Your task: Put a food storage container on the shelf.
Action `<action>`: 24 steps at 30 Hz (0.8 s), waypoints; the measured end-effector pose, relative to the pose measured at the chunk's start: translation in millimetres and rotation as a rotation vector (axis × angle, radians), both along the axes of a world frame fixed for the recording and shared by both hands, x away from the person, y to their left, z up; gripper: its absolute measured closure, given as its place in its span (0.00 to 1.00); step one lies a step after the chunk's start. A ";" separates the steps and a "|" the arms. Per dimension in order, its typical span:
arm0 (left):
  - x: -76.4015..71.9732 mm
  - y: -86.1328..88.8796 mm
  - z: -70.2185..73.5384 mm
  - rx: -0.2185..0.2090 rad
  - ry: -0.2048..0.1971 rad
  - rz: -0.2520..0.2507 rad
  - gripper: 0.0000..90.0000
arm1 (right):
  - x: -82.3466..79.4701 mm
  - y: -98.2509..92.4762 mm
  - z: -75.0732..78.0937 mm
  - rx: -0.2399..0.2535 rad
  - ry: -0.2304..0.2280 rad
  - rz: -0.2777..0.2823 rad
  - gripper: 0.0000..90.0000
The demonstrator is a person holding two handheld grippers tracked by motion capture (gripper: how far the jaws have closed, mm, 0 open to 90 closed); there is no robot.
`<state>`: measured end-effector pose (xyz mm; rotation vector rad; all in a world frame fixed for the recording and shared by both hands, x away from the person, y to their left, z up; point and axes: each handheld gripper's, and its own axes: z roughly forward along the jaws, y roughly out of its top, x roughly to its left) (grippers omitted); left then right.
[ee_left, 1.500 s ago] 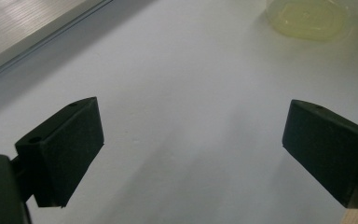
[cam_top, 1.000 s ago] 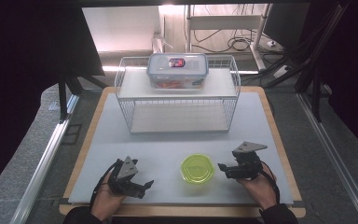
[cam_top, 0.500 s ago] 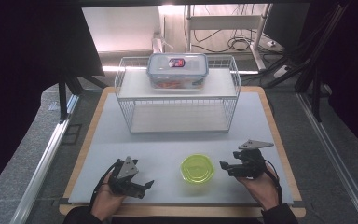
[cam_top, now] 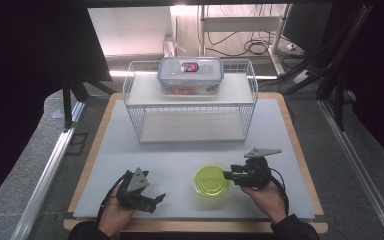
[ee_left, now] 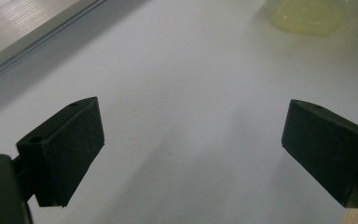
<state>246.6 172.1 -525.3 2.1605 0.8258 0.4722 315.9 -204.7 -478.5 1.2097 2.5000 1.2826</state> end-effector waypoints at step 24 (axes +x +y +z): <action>0.1 -1.1 -0.3 0.005 -0.001 -0.009 0.06 | 25.5 -0.3 -12.7 0.256 0.328 0.012 0.91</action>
